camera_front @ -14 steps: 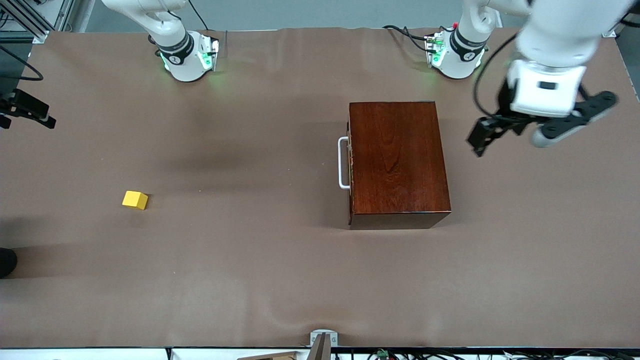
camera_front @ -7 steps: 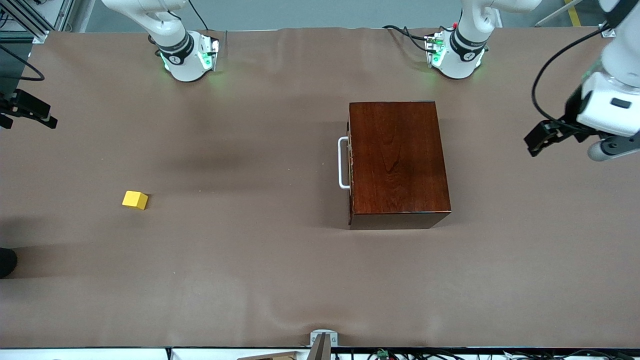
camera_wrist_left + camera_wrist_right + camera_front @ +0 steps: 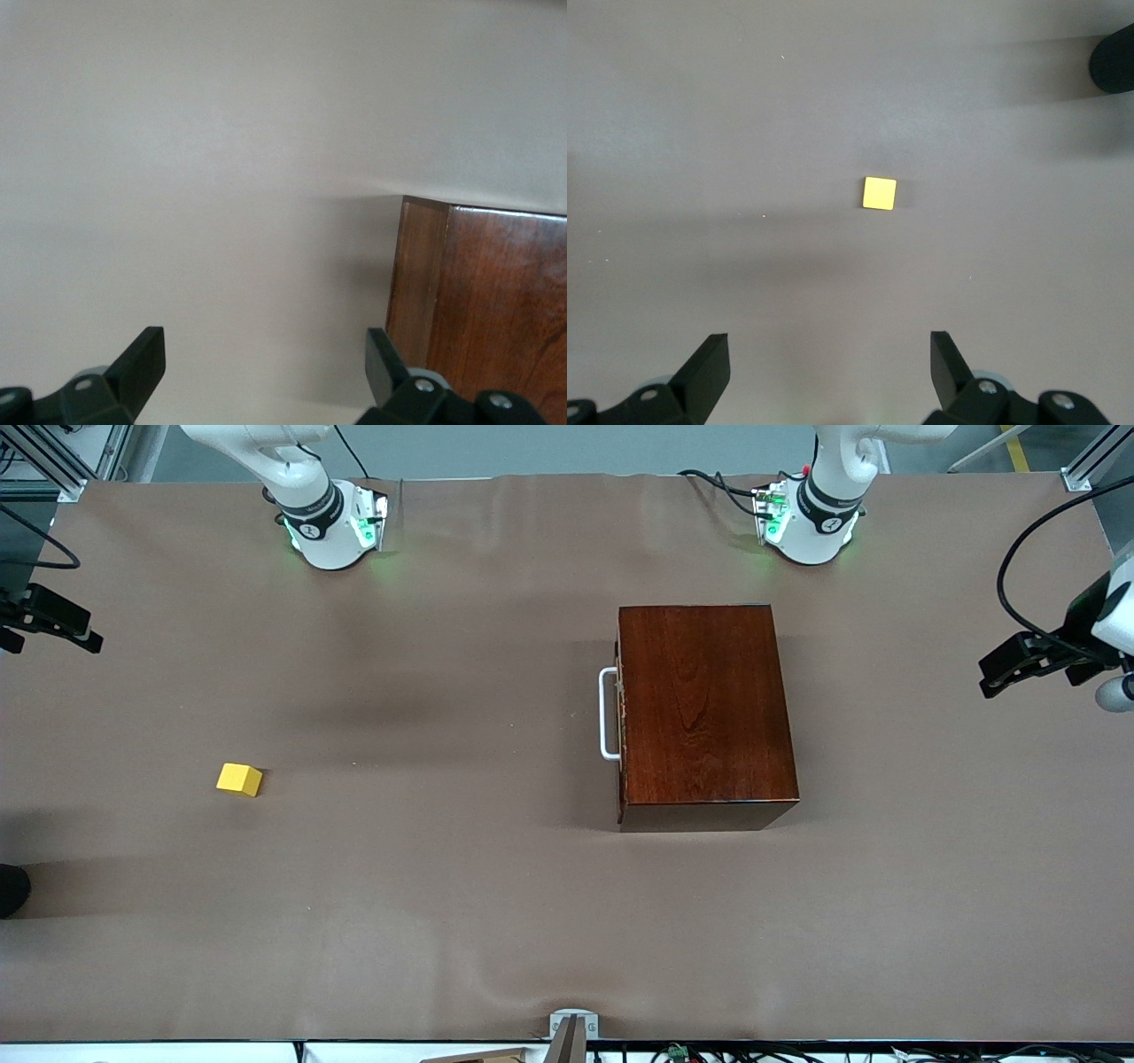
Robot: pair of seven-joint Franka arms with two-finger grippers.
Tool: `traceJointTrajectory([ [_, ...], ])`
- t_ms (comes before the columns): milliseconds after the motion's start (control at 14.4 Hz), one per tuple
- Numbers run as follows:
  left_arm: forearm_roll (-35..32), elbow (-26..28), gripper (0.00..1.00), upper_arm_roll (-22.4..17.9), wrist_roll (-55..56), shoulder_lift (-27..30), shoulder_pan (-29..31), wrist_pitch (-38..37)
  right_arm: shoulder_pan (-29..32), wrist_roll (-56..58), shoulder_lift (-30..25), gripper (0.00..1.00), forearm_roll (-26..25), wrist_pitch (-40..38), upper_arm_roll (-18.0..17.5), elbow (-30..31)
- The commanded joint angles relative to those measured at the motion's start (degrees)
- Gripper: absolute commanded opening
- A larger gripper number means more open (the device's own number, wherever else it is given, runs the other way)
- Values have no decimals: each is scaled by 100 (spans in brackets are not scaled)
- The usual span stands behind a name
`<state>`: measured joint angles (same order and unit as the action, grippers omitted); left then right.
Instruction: Open drawer, take yellow block, close drawer
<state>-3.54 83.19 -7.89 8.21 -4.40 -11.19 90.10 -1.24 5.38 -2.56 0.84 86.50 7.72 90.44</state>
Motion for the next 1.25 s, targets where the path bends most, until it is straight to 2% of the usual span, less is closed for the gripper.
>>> traceJointTrajectory([
  [0, 125, 284, 100, 760, -232, 299, 687, -45, -8, 15, -131, 100, 30, -10, 2, 105],
  [208, 125, 688, 100, 1305, -240, 563, 1187, 51, -17, 24, -131, 100, 30, -19, 2, 114],
  [347, 125, 751, 100, 1649, -241, 634, 1435, 51, 10, 24, -139, 100, 39, -107, 2, 123],
  [1180, 257, 637, 100, 1677, -267, 616, 1427, -124, 19, 24, -131, 100, 30, -133, 11, 131],
])
